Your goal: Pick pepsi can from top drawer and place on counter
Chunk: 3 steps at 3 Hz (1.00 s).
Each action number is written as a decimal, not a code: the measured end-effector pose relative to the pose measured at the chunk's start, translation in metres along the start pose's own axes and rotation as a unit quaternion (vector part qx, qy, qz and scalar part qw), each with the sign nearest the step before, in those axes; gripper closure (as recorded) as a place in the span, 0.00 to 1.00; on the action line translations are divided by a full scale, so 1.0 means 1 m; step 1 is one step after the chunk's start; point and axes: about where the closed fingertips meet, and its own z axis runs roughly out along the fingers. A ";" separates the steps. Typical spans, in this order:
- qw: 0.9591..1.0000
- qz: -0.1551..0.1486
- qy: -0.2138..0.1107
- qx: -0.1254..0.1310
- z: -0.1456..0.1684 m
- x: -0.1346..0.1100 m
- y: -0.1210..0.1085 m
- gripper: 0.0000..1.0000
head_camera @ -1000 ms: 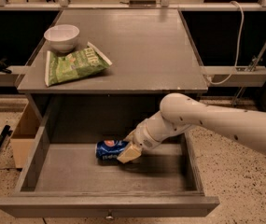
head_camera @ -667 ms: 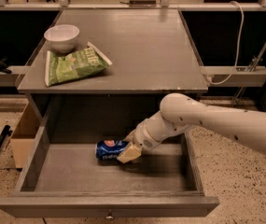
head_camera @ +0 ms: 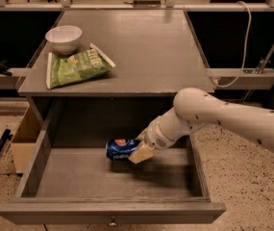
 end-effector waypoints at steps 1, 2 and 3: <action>1.000 -0.013 0.008 0.021 -0.031 -0.017 -0.004 1.00; 0.998 -0.036 0.011 0.041 -0.068 -0.041 -0.002 1.00; 0.996 -0.064 0.019 0.065 -0.114 -0.064 0.003 1.00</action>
Offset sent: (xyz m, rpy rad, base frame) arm 0.0148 -0.0193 0.1376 -0.0650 -0.1784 0.0228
